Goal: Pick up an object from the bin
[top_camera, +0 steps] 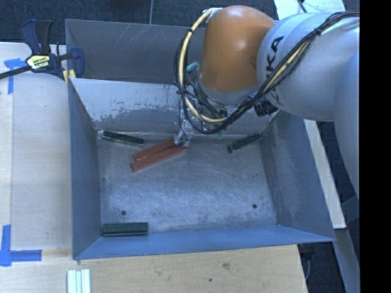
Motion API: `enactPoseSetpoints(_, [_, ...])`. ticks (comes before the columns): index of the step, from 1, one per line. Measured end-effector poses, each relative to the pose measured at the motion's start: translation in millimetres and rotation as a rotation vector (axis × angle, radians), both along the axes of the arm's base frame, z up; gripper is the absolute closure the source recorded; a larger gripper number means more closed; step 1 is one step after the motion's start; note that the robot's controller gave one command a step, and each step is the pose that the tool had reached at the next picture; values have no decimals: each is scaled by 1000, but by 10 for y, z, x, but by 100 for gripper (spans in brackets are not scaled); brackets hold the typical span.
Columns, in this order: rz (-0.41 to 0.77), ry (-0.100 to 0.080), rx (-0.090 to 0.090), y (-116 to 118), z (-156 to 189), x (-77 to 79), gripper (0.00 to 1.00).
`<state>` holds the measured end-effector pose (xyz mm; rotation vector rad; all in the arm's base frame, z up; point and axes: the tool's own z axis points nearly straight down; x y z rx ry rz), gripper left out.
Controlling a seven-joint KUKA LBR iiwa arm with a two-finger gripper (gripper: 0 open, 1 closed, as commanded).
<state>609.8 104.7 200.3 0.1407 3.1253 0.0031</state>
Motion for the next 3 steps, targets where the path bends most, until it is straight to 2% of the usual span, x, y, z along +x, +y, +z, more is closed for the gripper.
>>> enactPoseSetpoints(1, [235, 14, -4, -406, -521, -163, 100])
enactPoseSetpoints(2, [236, 10, -3, -390, -504, -154, 0])
enactPoseSetpoints(3, [254, 14, -1, 200, -1347, 18, 0])
